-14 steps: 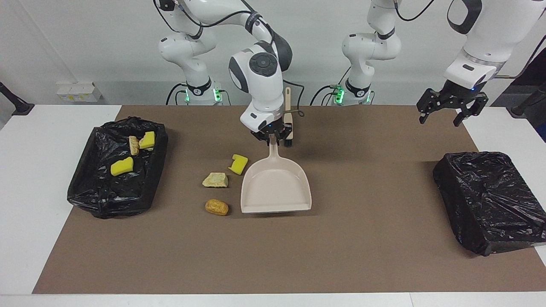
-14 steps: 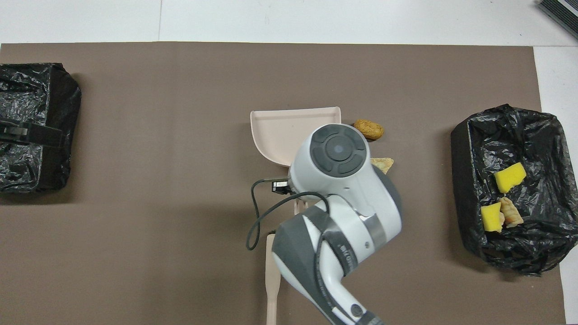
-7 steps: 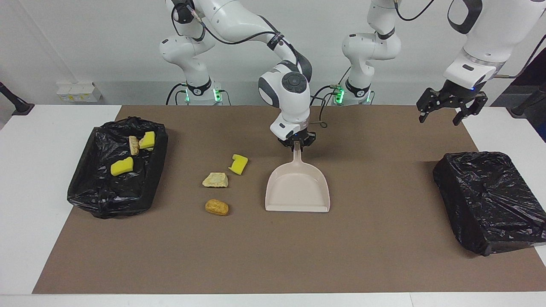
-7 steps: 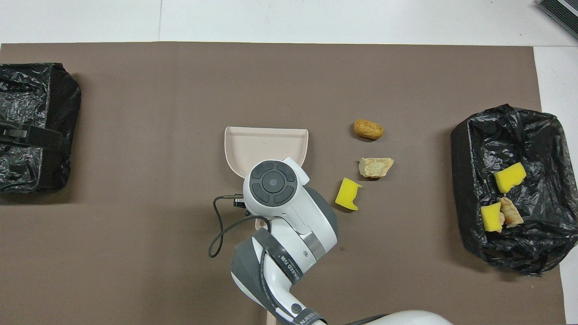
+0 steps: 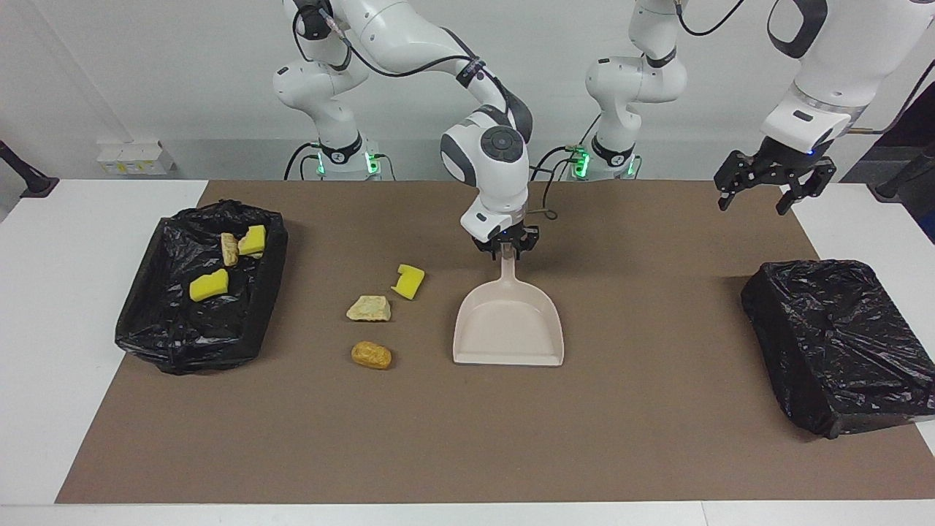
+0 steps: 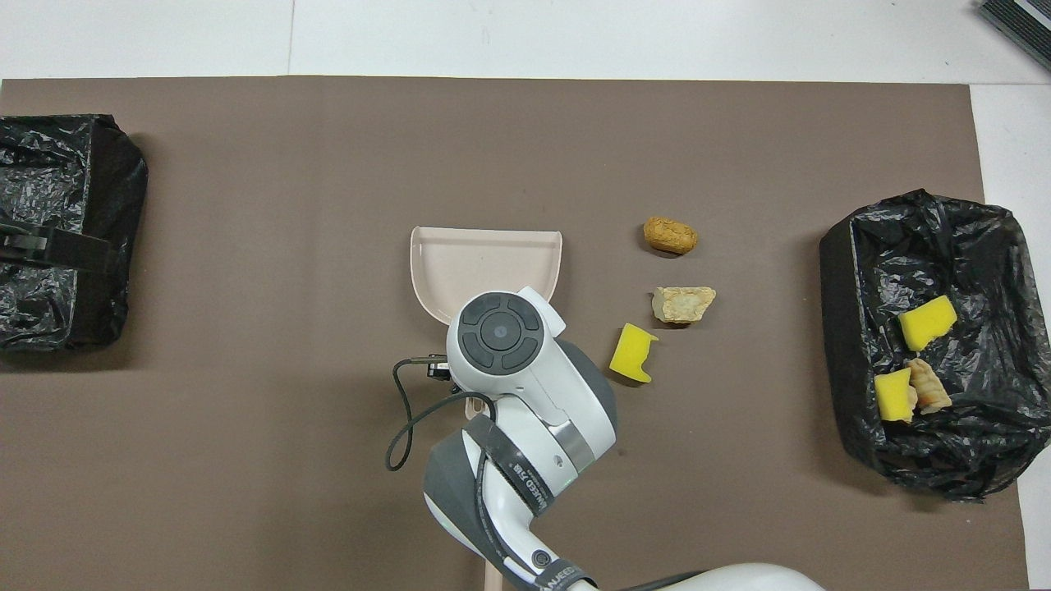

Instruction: Sweep and dump trash in bin

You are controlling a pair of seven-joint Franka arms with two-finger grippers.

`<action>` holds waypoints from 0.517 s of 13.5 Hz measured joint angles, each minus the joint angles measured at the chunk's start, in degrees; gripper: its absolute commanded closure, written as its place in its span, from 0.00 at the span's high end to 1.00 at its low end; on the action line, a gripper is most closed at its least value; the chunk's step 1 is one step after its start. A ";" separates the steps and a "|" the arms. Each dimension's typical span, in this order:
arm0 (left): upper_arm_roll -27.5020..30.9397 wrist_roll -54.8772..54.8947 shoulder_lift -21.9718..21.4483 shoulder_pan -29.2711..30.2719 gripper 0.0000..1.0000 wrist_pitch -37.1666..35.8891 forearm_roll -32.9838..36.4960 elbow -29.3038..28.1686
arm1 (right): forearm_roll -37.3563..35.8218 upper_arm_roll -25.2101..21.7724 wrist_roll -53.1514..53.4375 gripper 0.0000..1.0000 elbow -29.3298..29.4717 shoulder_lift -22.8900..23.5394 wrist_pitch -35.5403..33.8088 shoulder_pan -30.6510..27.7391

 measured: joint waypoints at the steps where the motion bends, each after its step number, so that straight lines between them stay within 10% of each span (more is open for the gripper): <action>1: 0.03 -0.01 0.00 0.04 1.00 0.00 0.00 0.00 | -0.11 0.00 -0.01 1.00 0.02 -0.40 -1.06 0.17; 7: 0.10 -0.01 0.00 0.09 1.00 0.00 0.00 0.00 | -0.21 -0.39 -0.01 1.00 0.19 -12.10 -16.61 -1.26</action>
